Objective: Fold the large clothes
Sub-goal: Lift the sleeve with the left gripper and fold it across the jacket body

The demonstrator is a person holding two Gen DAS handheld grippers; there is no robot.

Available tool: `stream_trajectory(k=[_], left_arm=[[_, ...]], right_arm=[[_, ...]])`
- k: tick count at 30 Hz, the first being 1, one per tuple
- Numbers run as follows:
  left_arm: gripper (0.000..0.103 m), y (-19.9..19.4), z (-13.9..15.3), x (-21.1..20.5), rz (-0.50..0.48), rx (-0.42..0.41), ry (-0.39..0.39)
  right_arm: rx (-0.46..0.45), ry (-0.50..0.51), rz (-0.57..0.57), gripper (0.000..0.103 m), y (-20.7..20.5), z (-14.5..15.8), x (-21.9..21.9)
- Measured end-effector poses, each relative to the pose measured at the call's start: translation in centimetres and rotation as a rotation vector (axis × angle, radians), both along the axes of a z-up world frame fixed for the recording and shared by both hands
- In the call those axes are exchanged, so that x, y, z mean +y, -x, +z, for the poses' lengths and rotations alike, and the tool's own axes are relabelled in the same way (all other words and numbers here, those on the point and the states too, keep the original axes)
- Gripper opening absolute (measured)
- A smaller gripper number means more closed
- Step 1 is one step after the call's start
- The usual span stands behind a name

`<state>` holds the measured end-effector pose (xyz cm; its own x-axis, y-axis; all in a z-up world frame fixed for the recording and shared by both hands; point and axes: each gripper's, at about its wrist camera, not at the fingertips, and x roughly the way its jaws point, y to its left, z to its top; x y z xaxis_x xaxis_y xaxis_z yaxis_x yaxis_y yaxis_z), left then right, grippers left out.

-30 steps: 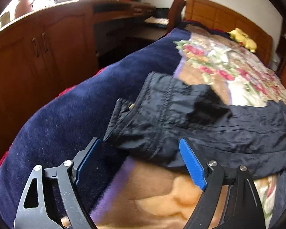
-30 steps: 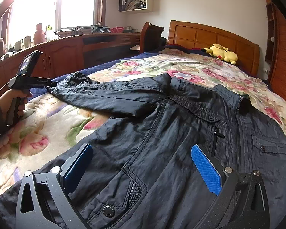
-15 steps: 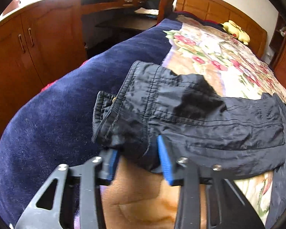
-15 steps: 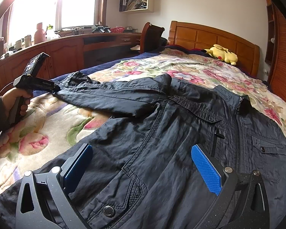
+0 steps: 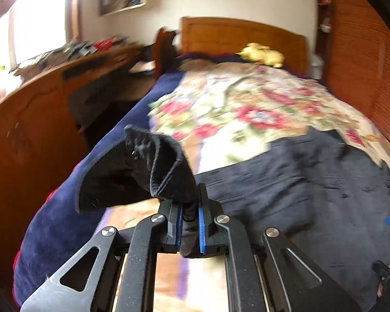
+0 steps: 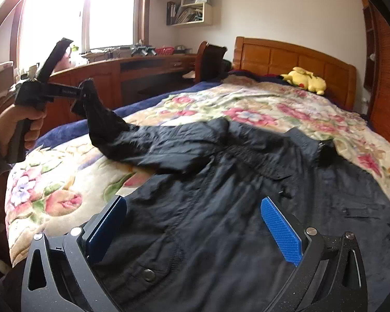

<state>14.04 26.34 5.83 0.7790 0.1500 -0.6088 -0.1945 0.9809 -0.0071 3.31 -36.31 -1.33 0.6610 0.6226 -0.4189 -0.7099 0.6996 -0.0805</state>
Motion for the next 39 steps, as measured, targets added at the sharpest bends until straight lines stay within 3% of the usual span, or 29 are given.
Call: stream_trajectory(k=[9, 20, 32, 39], left_arm=[[0.009, 0.2, 4.5, -13.3, -0.242, -0.062, -0.048], [0.008, -0.3, 4.8, -25.1, -0.460, -0.074, -0.050], [0.009, 0.4, 2.4, -29.6, -0.510, -0.047, -0.019], [0.023, 3.4, -1.4, -29.1, -0.461, -0.052, -0.019]], right_arm=[[-0.022, -0.037, -0.120, 0.103, -0.9, 1.1, -7.7], [-0.053, -0.082, -0.277, 0.103, 0.4, 2.4, -14.5], [-0.022, -0.114, -0.323, 0.103, 0.2, 2.7, -15.6], [-0.014, -0.131, -0.308, 0.103, 0.3, 2.6, -15.8]])
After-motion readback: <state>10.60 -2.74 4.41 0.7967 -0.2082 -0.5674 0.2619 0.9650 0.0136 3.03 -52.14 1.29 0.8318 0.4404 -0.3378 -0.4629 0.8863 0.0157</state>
